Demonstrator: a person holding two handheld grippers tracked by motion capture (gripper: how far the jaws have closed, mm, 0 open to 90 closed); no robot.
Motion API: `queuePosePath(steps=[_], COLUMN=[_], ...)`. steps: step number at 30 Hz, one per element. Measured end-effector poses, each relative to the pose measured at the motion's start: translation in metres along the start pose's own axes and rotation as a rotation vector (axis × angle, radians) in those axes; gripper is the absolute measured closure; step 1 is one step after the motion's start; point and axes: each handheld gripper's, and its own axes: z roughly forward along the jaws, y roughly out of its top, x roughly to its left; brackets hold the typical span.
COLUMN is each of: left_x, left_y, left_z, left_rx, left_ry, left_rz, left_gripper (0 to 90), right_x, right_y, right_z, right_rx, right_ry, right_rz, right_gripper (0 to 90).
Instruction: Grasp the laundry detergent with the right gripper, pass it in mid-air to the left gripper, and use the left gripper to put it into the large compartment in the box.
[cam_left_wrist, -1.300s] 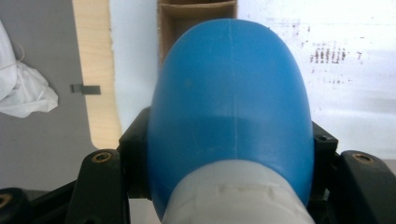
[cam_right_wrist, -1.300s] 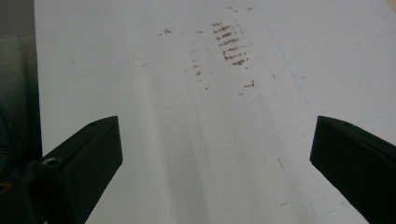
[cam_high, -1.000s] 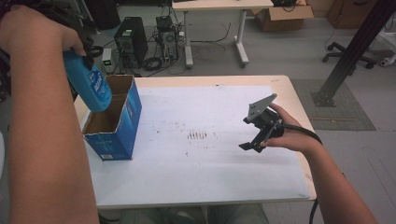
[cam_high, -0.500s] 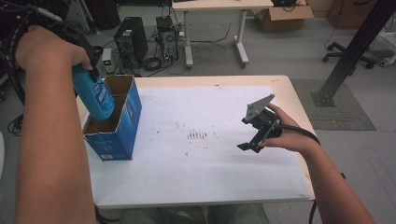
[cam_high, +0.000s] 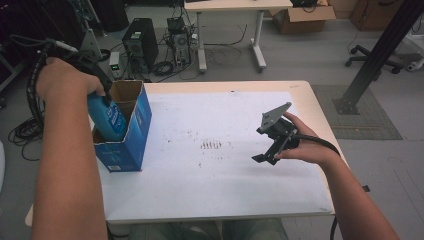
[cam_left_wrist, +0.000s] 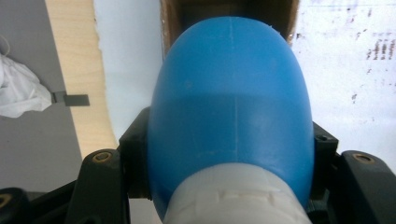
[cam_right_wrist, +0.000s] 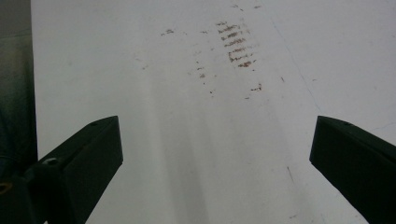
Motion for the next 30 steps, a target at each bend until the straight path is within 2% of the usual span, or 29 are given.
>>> queuePosePath(steps=[10, 30], left_x=[0.001, -0.008], left_y=[0.003, 0.011], left_z=[0.03, 0.076], left_rx=[0.014, 0.046], left_ry=[0.003, -0.006], left_rz=[-0.008, 0.02], left_gripper=[38.2, 38.2], right_x=[-0.001, -0.001], right_y=[0.0, -0.008], right_z=[0.001, 0.006], right_rx=[-0.005, 0.0], right_ry=[0.006, 0.015], right_rz=[-0.001, 0.013], right_gripper=[2.7, 2.7])
